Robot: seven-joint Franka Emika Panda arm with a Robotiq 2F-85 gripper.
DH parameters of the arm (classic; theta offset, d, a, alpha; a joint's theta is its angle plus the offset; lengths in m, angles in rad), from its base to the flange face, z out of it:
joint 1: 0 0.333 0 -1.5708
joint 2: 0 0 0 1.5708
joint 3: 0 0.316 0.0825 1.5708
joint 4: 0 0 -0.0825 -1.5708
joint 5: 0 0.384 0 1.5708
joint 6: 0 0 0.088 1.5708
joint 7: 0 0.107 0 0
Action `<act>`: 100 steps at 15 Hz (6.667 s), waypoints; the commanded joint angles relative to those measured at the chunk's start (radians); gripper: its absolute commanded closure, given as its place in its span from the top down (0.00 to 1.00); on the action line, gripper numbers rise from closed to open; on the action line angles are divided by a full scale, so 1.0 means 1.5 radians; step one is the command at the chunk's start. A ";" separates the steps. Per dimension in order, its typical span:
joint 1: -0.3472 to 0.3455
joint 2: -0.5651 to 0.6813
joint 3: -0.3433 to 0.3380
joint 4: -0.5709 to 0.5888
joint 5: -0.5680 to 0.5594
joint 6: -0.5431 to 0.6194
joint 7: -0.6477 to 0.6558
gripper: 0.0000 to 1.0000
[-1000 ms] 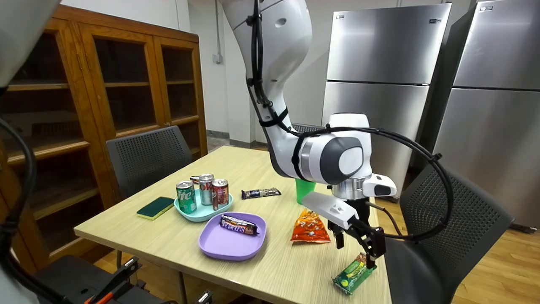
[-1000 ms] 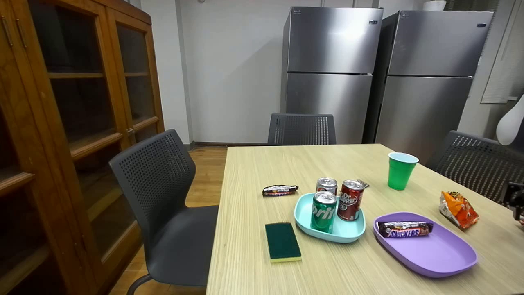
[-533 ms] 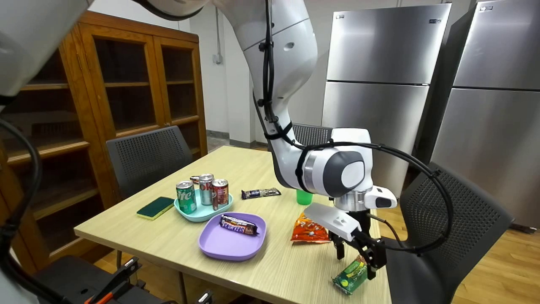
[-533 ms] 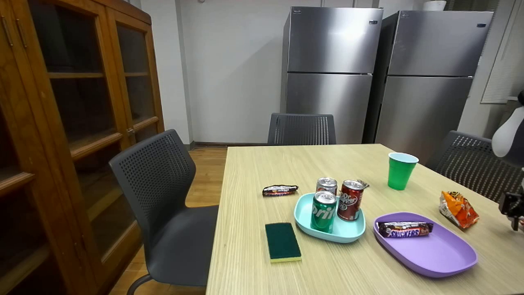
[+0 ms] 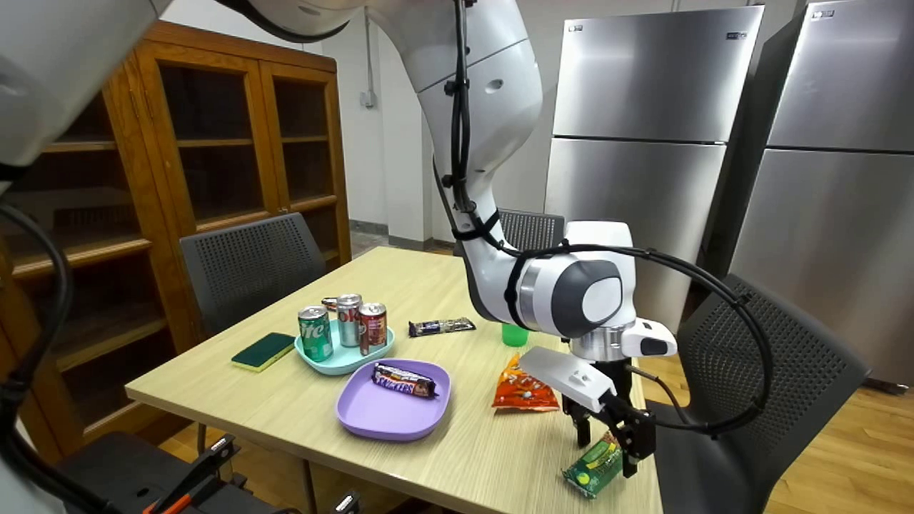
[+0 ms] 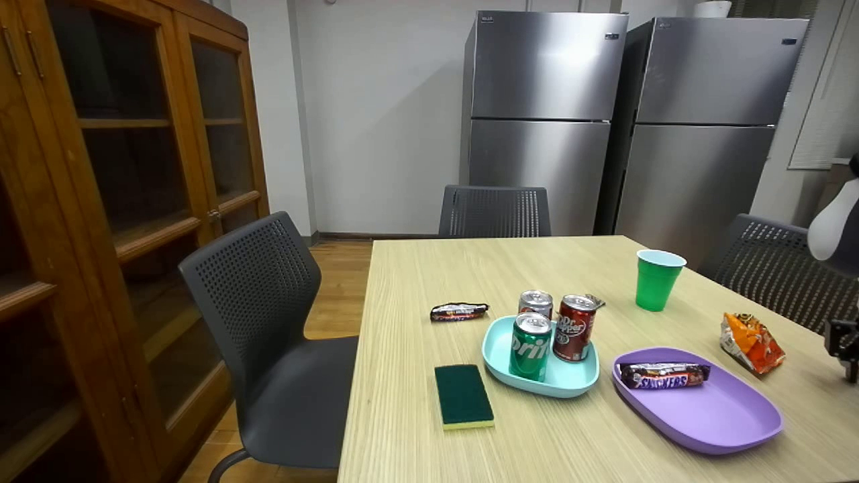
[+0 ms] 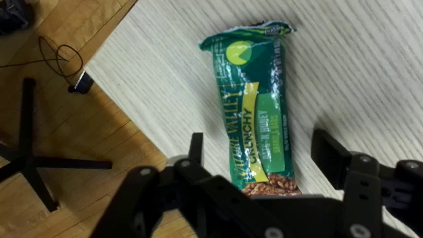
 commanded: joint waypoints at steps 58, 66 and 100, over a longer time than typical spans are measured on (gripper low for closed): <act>0.252 -0.259 0.094 -0.240 0.129 -0.149 0.614 1.00; 0.249 -0.250 0.086 -0.179 0.069 -0.182 0.585 1.00; 0.269 -0.017 0.145 0.163 0.113 -0.200 0.580 1.00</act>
